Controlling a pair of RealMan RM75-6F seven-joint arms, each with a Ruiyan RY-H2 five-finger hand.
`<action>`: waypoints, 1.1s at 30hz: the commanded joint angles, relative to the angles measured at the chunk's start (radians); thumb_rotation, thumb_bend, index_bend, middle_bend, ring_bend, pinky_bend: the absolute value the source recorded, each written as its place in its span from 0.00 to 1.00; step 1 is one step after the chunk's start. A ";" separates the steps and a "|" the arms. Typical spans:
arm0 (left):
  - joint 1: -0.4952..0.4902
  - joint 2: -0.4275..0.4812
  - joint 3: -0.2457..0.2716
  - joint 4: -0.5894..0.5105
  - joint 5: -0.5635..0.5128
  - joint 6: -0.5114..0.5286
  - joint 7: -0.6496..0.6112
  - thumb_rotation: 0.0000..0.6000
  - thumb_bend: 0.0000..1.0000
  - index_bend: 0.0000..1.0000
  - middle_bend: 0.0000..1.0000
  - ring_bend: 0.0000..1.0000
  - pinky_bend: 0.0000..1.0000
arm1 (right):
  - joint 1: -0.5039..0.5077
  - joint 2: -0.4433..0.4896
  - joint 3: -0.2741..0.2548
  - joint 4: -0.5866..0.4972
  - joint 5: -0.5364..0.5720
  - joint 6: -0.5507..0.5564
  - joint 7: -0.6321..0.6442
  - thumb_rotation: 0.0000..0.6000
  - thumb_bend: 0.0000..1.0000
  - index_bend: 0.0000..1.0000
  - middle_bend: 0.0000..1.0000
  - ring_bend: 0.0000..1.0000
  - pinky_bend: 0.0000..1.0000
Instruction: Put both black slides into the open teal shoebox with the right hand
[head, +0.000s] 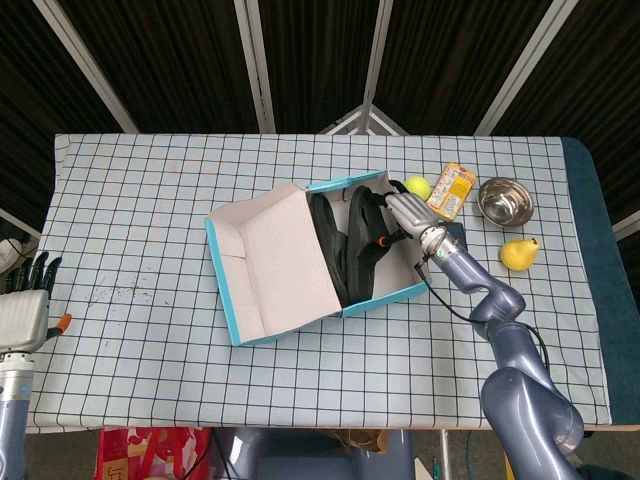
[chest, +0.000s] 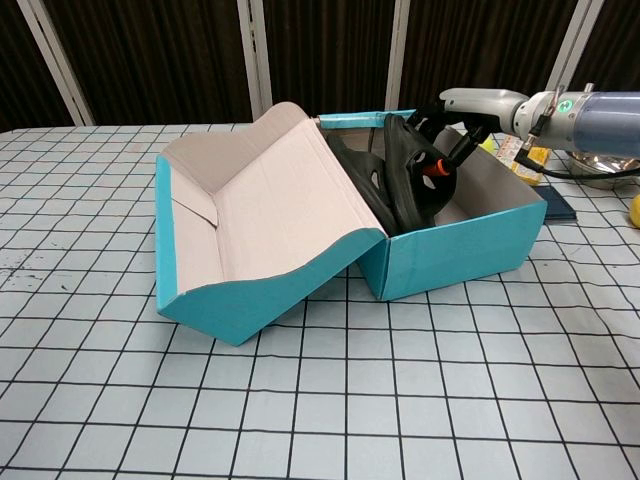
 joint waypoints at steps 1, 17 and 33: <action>0.000 0.001 0.000 -0.001 0.001 0.001 -0.002 1.00 0.36 0.09 0.00 0.00 0.10 | 0.000 -0.005 0.004 0.010 0.007 -0.001 -0.068 1.00 0.36 0.46 0.45 0.26 0.00; 0.004 0.010 0.000 -0.009 0.013 0.013 -0.024 1.00 0.36 0.09 0.00 0.00 0.10 | 0.011 0.023 0.020 -0.052 0.033 -0.029 -0.240 1.00 0.36 0.46 0.42 0.23 0.00; 0.004 0.016 0.000 -0.016 0.024 0.018 -0.038 1.00 0.36 0.09 0.00 0.00 0.10 | 0.084 0.174 -0.054 -0.211 -0.024 -0.127 -0.265 1.00 0.22 0.01 0.03 0.00 0.00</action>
